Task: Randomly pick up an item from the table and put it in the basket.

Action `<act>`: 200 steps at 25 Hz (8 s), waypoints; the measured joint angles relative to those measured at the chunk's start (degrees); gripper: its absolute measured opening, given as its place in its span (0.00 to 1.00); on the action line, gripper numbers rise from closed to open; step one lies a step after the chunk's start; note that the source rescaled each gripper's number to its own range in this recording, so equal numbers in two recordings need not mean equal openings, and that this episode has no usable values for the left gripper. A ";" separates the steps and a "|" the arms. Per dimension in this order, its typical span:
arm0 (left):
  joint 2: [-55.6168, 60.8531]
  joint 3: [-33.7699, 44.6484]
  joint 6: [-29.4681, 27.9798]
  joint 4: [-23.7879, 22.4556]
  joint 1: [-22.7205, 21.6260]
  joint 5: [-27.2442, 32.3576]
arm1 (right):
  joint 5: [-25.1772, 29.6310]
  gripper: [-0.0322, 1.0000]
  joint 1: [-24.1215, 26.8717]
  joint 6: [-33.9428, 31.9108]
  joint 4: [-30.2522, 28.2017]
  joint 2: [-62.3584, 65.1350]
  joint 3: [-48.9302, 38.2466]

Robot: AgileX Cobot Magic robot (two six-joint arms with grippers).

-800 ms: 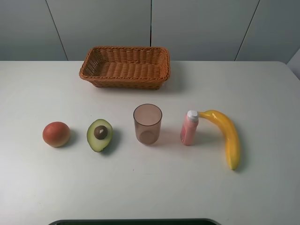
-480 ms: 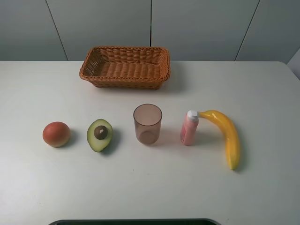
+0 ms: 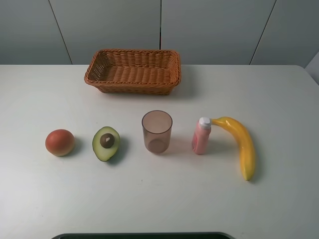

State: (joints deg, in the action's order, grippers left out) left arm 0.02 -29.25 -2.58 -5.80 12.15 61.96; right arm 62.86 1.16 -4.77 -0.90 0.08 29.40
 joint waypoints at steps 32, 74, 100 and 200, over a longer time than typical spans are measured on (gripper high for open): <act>0.00 0.00 0.00 0.00 0.00 0.00 | 0.00 1.00 0.00 -0.24 0.15 0.00 0.00; 0.00 0.00 0.00 0.00 0.00 0.00 | -11.45 1.00 -9.05 16.81 9.45 -98.16 28.26; 0.00 0.00 0.00 0.00 0.00 0.00 | -20.68 0.21 -9.05 16.20 8.88 -109.78 24.18; 0.00 0.00 0.00 0.00 0.00 0.00 | -17.69 1.00 -18.54 37.94 8.09 -104.16 77.56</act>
State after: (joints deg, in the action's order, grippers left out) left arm 0.02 -29.25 -2.58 -5.80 12.15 61.96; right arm 45.17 -17.38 33.17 7.19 -104.08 106.96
